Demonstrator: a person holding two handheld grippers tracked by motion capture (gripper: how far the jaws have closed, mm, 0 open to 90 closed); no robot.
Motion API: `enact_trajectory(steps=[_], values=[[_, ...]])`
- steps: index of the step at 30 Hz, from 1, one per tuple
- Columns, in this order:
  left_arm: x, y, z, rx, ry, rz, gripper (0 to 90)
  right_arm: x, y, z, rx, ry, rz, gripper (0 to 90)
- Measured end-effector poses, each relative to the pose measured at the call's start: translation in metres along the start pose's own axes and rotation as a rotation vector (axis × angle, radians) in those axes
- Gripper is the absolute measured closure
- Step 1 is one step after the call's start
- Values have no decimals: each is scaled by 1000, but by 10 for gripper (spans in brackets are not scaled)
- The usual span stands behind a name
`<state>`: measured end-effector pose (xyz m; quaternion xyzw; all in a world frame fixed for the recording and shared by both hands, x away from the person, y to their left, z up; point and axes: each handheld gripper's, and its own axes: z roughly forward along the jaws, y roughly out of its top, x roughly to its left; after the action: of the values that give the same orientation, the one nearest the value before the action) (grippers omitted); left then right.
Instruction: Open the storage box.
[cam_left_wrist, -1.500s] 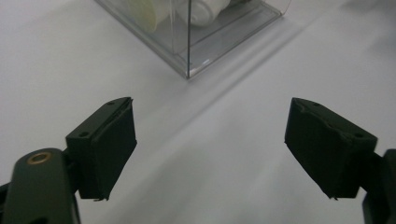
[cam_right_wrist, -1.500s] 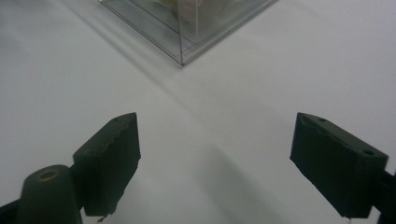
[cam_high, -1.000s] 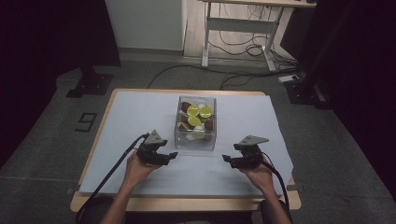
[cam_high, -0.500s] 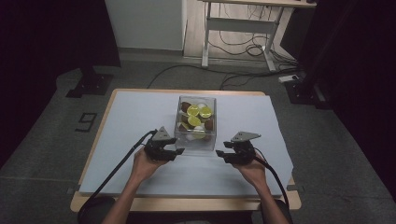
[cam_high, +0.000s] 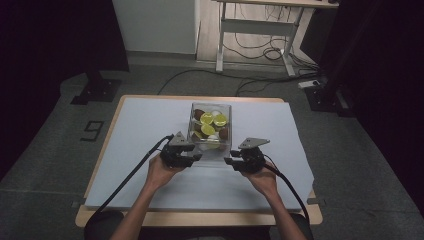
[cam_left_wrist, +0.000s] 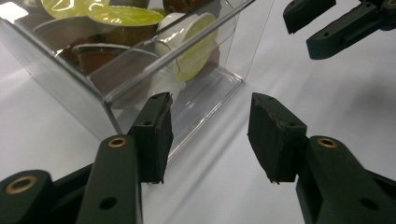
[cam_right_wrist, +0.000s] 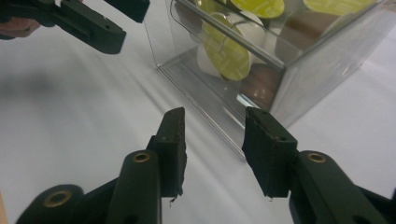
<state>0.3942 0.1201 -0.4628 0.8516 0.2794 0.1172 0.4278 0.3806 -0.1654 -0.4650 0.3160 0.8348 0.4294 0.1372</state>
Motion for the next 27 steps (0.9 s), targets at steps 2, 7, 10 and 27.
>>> enact_trajectory(steps=[2, 7, 10, 27], values=[[1, 1, 2, -4, 3, -3, 503, 1, 2, 3, 0, 0, 2, 600], [4, 1, 6, -9, -2, -18, 527, 4, 8, 10, 1, -15, -1, 627], [5, 1, 9, -11, -3, -17, 551, 5, 12, 14, -4, -25, -6, 655], [7, 7, 17, -36, -8, -29, 661, 6, 22, 33, -16, -72, -2, 733]])
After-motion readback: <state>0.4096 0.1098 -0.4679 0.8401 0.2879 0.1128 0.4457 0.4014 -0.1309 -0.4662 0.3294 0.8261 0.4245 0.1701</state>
